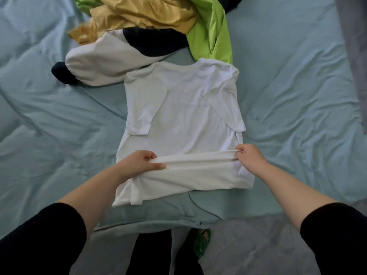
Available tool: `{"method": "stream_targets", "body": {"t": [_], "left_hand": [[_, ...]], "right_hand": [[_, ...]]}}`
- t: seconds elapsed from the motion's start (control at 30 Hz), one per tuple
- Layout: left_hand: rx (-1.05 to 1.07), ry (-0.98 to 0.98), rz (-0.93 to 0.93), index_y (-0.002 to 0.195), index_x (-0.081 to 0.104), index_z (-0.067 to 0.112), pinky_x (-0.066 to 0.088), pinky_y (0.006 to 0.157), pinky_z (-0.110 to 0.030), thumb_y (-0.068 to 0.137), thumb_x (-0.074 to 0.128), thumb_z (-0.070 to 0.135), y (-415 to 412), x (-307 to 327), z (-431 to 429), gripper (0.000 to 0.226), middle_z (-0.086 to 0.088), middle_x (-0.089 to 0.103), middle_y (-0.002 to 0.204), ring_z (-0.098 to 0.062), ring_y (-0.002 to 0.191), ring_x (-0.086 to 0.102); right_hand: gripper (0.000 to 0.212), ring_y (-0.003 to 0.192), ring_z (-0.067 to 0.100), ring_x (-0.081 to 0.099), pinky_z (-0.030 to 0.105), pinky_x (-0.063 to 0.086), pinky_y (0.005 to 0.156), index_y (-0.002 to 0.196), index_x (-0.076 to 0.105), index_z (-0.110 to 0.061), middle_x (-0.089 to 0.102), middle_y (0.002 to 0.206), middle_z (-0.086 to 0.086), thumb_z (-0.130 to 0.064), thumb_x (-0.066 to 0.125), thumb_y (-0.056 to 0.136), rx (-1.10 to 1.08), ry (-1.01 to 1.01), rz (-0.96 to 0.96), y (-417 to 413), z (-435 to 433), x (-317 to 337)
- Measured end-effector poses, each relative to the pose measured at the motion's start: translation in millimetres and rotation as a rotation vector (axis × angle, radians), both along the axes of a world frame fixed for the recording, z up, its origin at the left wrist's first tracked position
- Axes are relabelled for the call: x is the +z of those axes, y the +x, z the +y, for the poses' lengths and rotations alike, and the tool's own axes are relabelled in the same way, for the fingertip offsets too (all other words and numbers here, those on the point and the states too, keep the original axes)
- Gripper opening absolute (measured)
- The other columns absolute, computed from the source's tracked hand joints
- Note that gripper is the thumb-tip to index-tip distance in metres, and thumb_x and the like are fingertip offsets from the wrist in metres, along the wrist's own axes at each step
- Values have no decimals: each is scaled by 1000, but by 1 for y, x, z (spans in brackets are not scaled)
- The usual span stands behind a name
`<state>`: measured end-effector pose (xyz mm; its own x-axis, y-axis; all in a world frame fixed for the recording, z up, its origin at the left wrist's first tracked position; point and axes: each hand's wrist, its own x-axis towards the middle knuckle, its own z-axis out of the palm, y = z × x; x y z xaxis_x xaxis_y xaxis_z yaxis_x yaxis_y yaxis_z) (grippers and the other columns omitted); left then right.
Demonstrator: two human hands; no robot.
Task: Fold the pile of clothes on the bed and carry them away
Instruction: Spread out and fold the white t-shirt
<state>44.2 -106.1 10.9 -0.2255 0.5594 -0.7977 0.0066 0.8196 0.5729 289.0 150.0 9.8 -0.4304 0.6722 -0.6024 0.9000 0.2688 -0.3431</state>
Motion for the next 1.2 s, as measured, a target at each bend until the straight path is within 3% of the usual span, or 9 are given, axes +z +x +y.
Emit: {"method": "stream_targets", "body": {"t": [0.07, 0.2, 0.43, 0.7, 0.9, 0.97, 1.07, 1.13, 1.2], "left_hand": [[-7, 14, 37, 83, 70, 22, 45, 70, -22, 72, 80, 45, -26, 5, 8, 28, 6, 66, 80, -11, 80, 61], [-15, 40, 145, 82, 70, 20, 45, 67, -25, 74, 79, 43, -74, 18, 25, 26, 3, 67, 80, -13, 78, 62], [108, 137, 406, 81, 70, 23, 47, 70, -30, 85, 70, 35, -128, 20, 52, 12, 4, 68, 80, -18, 82, 64], [227, 191, 766, 87, 61, 30, 40, 63, -35, 95, 52, 32, -146, -1, 107, 12, 7, 62, 87, -20, 81, 56], [252, 92, 926, 101, 62, 24, 40, 72, -35, 97, 47, 31, -171, -13, 142, 18, -2, 60, 108, -26, 97, 53], [210, 45, 1013, 108, 60, 23, 40, 84, -40, 97, 46, 26, -169, -18, 150, 18, -5, 57, 117, -29, 108, 49], [160, 17, 1198, 125, 48, 27, 17, 108, -43, 90, 53, 17, -153, -21, 156, 37, -4, 43, 135, -25, 127, 30], [97, 131, 1278, 136, 43, 27, 2, 114, -40, 88, 56, 18, -127, -20, 159, 51, -4, 37, 144, -20, 135, 23], [-168, 291, 1293, 144, 42, 25, 5, 116, -42, 93, 48, 28, -93, -28, 163, 51, -6, 37, 152, -21, 142, 27]], "right_hand": [[27, 64, 25, 45, 32, 28, 53, 59, 48, -10, 47, 58, 7, 2, 44, 84, -37, 51, 3, -11, 8, 4], [19, 74, 31, 54, 35, 35, 62, 73, 58, -1, 59, 73, 17, -1, 44, 86, -107, 144, 30, -33, 24, 11], [13, 82, 28, 57, 31, 37, 66, 92, 64, -13, 65, 84, 7, -23, 56, 92, -111, 207, 141, -70, 59, 15], [21, 79, 35, 58, 37, 39, 61, 88, 55, -13, 64, 86, 14, -29, 47, 98, -71, 382, 290, -141, 115, 6], [23, 91, 38, 57, 40, 42, 69, 97, 60, -8, 63, 99, 17, -28, 48, 98, 7, 475, 261, -185, 157, -8], [21, 98, 38, 55, 42, 40, 77, 99, 61, -6, 59, 104, 18, -25, 51, 96, 55, 528, 218, -192, 161, -13], [23, 114, 32, 50, 41, 28, 96, 110, 60, -13, 54, 124, 12, -19, 58, 88, 125, 726, 169, -196, 151, -13], [31, 121, 29, 48, 43, 23, 103, 115, 60, -13, 54, 132, 11, -17, 59, 84, 250, 818, 331, -196, 123, -14], [39, 129, 26, 45, 44, 22, 108, 125, 58, -13, 52, 138, 11, -21, 51, 87, 522, 776, 461, -196, 87, -21]]}}
